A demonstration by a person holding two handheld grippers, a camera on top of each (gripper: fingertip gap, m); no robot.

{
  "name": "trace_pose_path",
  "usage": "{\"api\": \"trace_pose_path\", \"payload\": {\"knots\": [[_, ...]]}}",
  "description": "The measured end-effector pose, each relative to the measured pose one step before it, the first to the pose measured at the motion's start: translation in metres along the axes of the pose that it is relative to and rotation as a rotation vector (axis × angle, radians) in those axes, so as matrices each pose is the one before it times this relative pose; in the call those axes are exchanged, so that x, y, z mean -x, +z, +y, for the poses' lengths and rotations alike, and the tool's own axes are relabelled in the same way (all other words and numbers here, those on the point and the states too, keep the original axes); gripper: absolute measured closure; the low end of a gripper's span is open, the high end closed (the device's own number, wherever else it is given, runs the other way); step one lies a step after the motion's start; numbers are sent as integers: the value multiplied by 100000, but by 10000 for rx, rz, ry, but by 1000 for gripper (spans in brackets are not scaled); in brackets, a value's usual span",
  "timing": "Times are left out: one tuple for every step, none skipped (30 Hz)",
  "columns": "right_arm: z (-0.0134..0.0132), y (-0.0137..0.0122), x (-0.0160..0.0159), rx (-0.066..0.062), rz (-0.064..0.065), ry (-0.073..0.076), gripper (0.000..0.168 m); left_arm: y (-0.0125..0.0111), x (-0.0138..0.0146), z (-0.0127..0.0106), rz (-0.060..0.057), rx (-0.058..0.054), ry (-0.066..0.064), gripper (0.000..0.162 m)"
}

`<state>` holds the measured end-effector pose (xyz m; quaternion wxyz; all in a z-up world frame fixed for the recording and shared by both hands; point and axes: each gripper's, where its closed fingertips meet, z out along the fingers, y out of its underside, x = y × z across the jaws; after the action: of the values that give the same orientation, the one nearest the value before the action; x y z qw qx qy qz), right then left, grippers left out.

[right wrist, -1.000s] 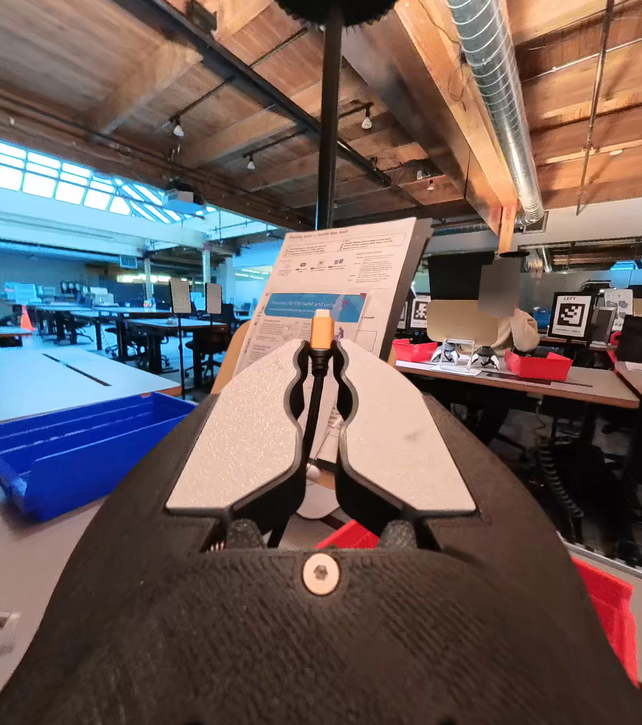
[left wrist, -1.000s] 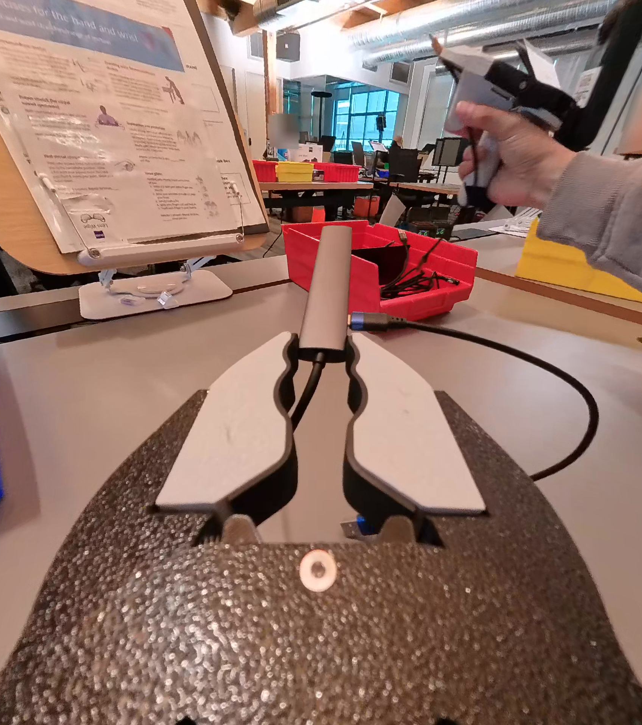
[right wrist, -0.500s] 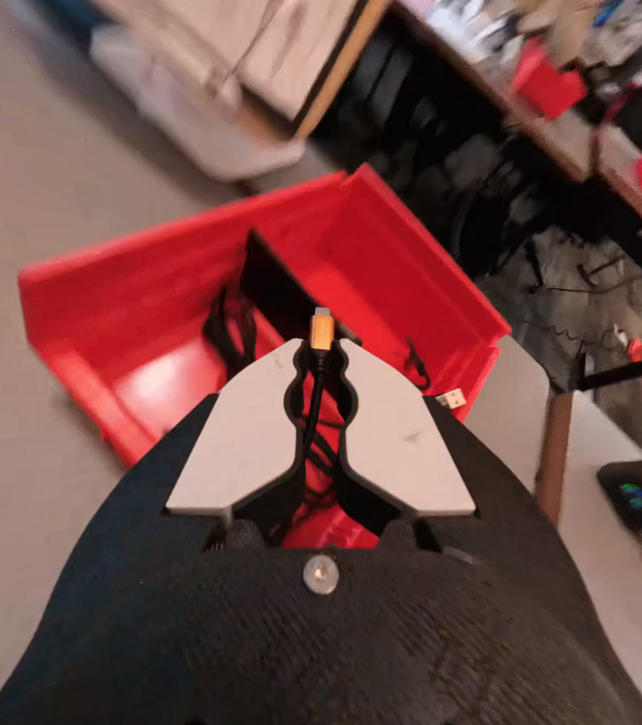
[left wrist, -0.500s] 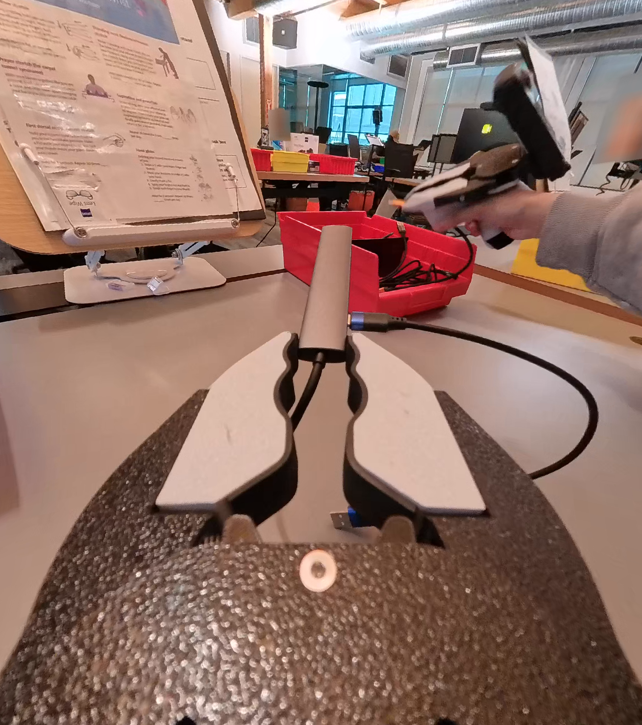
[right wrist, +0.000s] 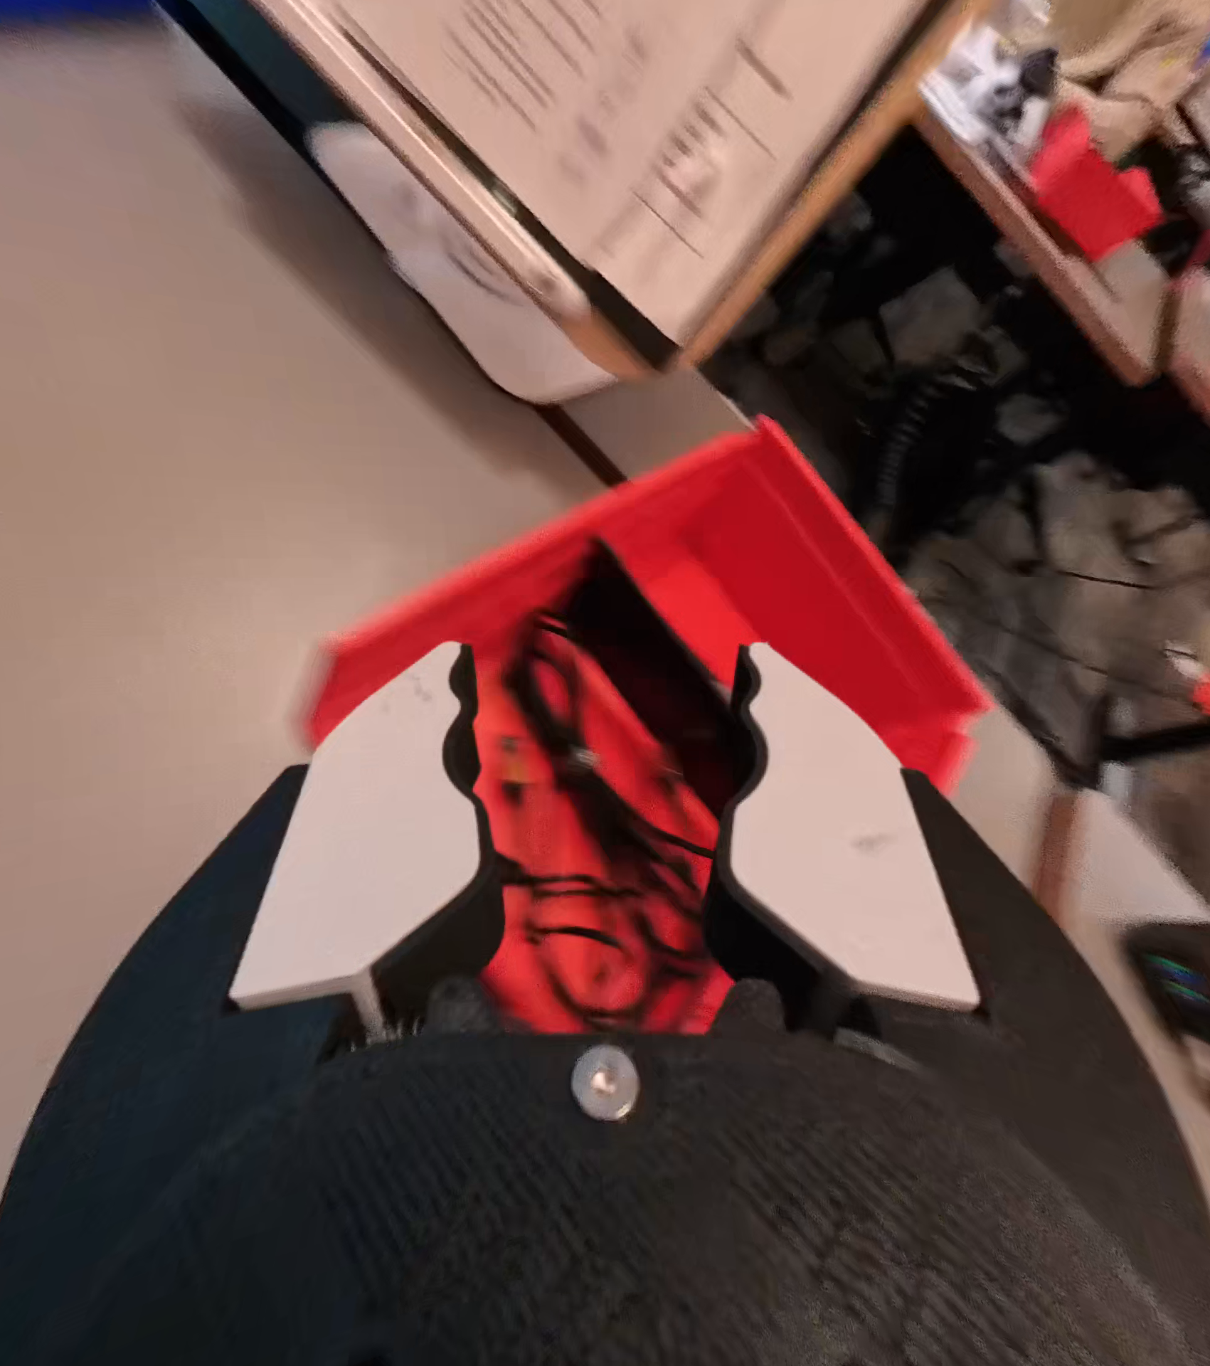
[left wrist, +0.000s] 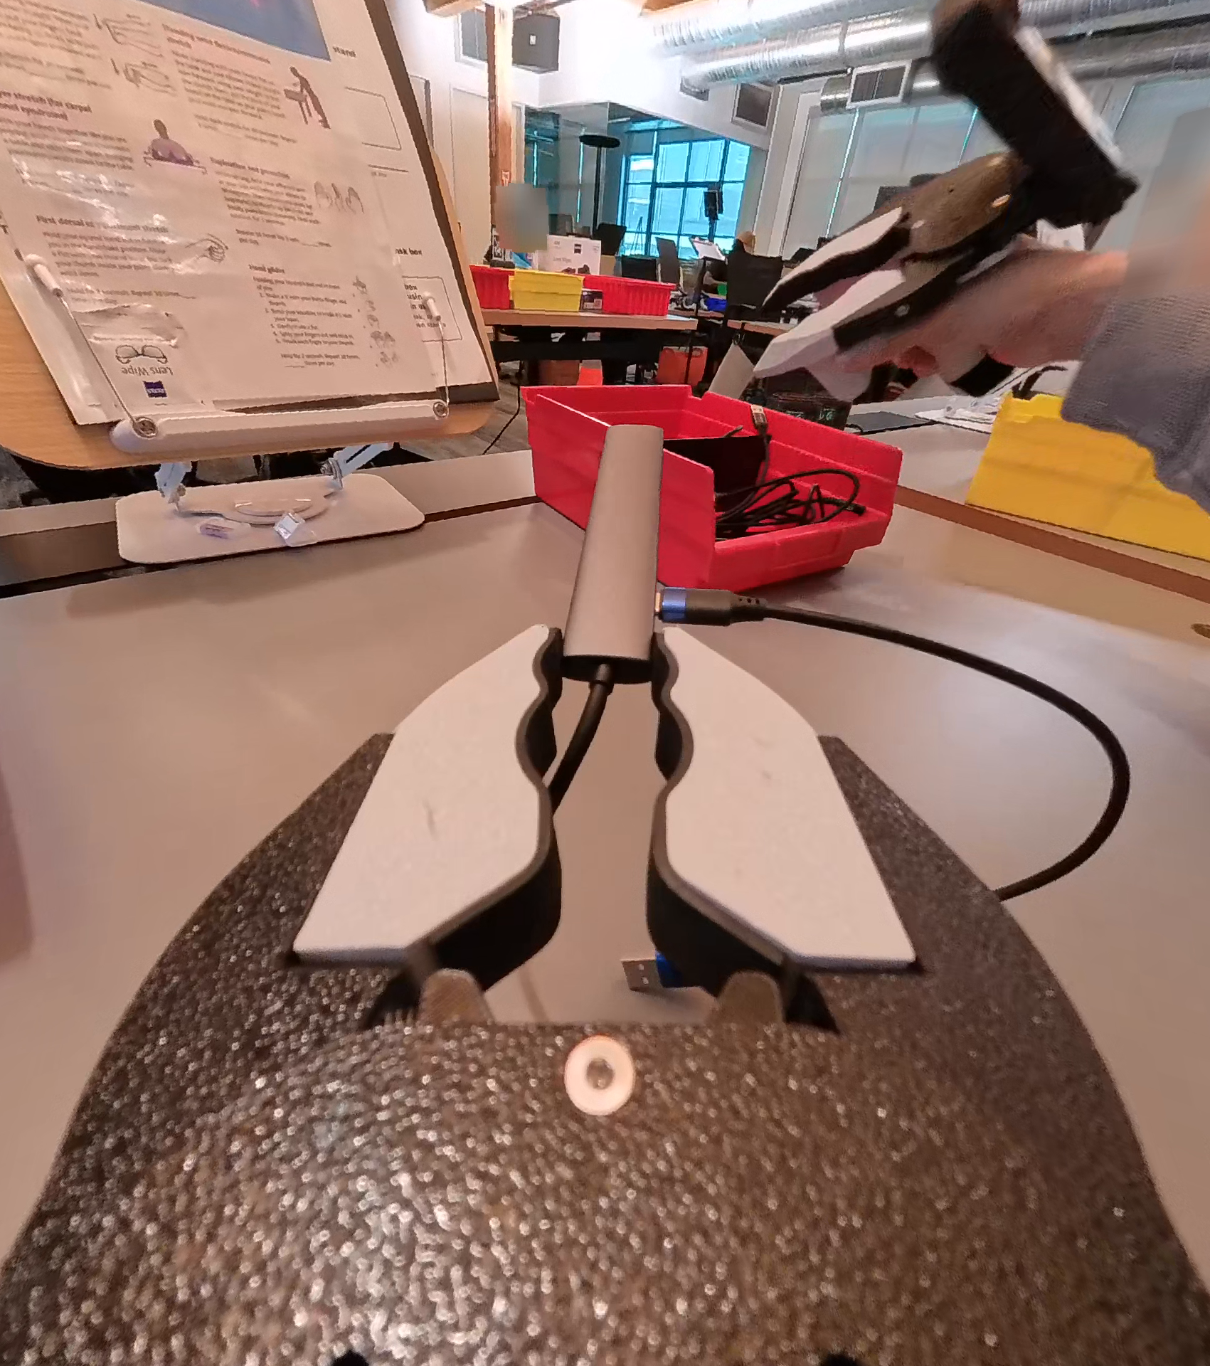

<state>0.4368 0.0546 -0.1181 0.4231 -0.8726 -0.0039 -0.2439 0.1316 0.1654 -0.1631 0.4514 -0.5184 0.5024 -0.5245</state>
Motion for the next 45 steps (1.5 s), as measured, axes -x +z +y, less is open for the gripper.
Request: {"api": "trace_pose_path", "payload": {"knots": [[-1206,-767,3015,-516,-600,348,101,41,58,89,-26,3,-9,140],[-1270,-644,3389,-662,-468,177,101,65,57,169,-35,42,-5,140],[-1365,-546,3845,-854,-500,11,102,88,96,250,-65,82,1,140],[-1351,-350,3757,-913,-387,70,106,72,114,273,-101,83,18,140],[-1138,-93,3339,-820,-252,236,112,69,83,283,-92,89,34,140],[-789,170,3027,-666,-302,239,114,85,46,293,-56,108,36,140],[-339,441,2482,-495,-243,307,114,47,50,234,-73,66,30,140],[62,625,1866,-290,-143,289,114,18,53,145,-91,32,52,140],[203,630,1406,-222,-112,251,115,21,17,147,-74,64,119,140],[369,582,778,-143,74,241,116,19,52,116,-116,71,167,140],[539,487,503,-14,72,92,116,-13,96,78,-152,66,152,140],[511,385,438,38,-15,18,118,-14,82,57,-124,86,145,140],[447,321,423,48,-66,4,121,0,70,35,-116,97,185,140],[458,250,437,99,-114,-36,121,-19,109,-6,-145,74,198,140],[348,191,241,67,19,-12,122,-7,100,-35,-134,45,149,140],[288,231,360,37,-30,-2,125,27,33,-1,-74,50,69,140],[368,210,849,165,-349,-65,125,37,20,40,-77,69,7,140],[331,201,502,217,-98,-93,125,25,34,77,-113,84,21,140],[228,200,82,123,219,-223,125,29,-24,84,-88,71,98,140],[326,203,-141,129,319,-332,127,22,-122,19,-30,19,118,139],[493,176,-588,178,529,-290,128,15,-190,-63,52,-32,23,140],[247,109,-402,-23,344,-133,132,30,-268,-65,121,-29,-86,139],[-58,13,131,-231,-55,92,138,21,-213,-50,96,-12,-112,139],[52,10,23,-142,-34,232,142,11,-161,-69,63,-29,-57,139],[-49,-30,-369,-200,212,173,145,2,-167,-65,80,-18,-21,139],[-251,-82,-134,-317,52,6,150,32,-158,-17,83,26,-40,139],[-379,-117,31,-349,-74,8,154,34,-141,19,70,21,-67,139],[-204,-98,-120,-183,28,68,155,33,-146,-19,69,-28,-92,139],[-61,-52,-17,-77,-65,22,155,28,-122,-24,70,-42,-128,139],[129,-17,93,27,-137,-29,157,32,-78,33,56,-3,-131,139],[128,2,-24,31,-36,31,157,35,-29,69,36,21,-71,139],[38,-21,10,-38,-20,76,157,21,-31,54,26,-11,-54,139],[-26,-41,-5,-71,3,78,157,-2,-31,20,49,-34,-111,139],[-85,-54,-27,-127,24,18,157,7,-54,-23,80,-39,-158,139],[-79,-45,2,-117,26,21,157,-9,-51,-32,70,-48,-143,139],[-10,-1,0,-28,3,145,157,-15,-1,-15,18,-29,-56,139],[72,52,1,31,6,252,157,-3,43,36,-39,-14,40,139],[58,29,-1,23,-3,238,157,1,36,38,-35,-30,64,139],[11,-17,5,-21,-8,105,157,1,7,27,13,-53,13,139],[56,6,-1,-18,5,-1,157,3,7,35,20,-53,-17,139],[100,8,11,18,-9,-40,157,0,21,77,-21,-47,51,139],[164,21,11,84,-42,-90,157,0,58,119,-79,-22,166,139],[209,21,43,151,-62,-68,157,-21,77,129,-117,10,212,139],[79,-1,63,74,-102,-16,157,-59,20,34,-81,-28,101,139],[-111,-94,16,2,-67,54,157,-62,-50,-61,11,-74,-115,139]]}}
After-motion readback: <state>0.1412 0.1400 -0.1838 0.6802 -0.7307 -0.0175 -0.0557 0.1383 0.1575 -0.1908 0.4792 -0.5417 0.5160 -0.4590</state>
